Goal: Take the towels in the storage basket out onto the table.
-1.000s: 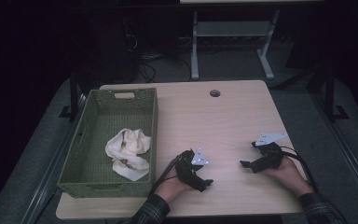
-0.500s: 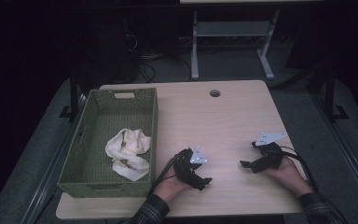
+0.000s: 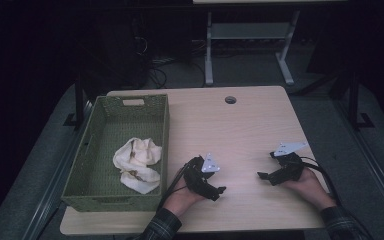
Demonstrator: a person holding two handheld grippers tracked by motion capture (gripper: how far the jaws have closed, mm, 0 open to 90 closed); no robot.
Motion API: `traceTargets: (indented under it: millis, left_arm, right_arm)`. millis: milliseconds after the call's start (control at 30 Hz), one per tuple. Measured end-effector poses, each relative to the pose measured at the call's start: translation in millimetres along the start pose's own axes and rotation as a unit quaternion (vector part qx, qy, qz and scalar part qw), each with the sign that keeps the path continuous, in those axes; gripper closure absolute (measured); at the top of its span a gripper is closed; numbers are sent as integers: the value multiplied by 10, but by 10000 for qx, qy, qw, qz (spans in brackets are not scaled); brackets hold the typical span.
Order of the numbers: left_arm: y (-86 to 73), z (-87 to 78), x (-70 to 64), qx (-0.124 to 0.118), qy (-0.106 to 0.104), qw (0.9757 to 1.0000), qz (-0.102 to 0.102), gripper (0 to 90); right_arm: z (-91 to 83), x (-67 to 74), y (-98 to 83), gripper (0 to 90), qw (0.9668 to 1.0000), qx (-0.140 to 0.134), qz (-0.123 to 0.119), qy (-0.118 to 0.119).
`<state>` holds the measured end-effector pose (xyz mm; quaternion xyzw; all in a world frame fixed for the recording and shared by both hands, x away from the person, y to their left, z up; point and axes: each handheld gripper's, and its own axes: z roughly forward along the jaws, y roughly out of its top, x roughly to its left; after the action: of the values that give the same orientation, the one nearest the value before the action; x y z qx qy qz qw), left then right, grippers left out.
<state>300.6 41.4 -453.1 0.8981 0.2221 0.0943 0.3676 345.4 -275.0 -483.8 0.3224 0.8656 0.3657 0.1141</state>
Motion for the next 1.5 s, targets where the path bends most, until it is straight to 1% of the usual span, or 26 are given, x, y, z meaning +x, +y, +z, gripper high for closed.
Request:
traceTargets:
  millis: [300, 433, 533, 833, 967, 1067, 1167, 1200, 1267, 1500]
  left_arm:
    - [41, -61, -7, -27, 104, 9999, -39, 126]
    - [57, -89, -9, 13, 160, 9999, -35, 126]
    - [72, -123, 0, -33, 204, 9998, -59, 126]
    - [94, -166, 6, -56, 225, 9997, -83, 127]
    - [116, -193, 11, -79, 218, 9997, -85, 127]
    - [126, -210, 18, -124, 219, 9996, -122, 127]
    - [138, -235, 25, -133, 206, 9996, -107, 127]
    - [148, -247, 27, -167, 166, 9996, -154, 127]
    - [158, -262, 31, -206, 137, 9995, -180, 127]
    - [219, -317, 46, -294, 31, 9994, -190, 127]
  right_arm:
    - [0, 0, 0, 26, 10000, 2, 0, -2]
    - [-2, 0, 1, 26, 10000, 11, -3, -6]
    - [0, 0, 0, 26, 10000, 2, -1, -2]
    - [0, 0, 0, 26, 10000, 0, 0, -1]
    - [0, 0, 0, 26, 10000, 0, 0, 0]
    - [-1, -1, 0, 26, 10000, 3, -4, -3]
    - [-1, 0, 0, 26, 10000, 7, -3, -4]
    - [0, 0, 0, 26, 10000, 3, 0, 2]
    - [-2, 0, 1, 26, 10000, 11, -3, -6]
    - [0, 0, 0, 26, 10000, 0, 1, 0]
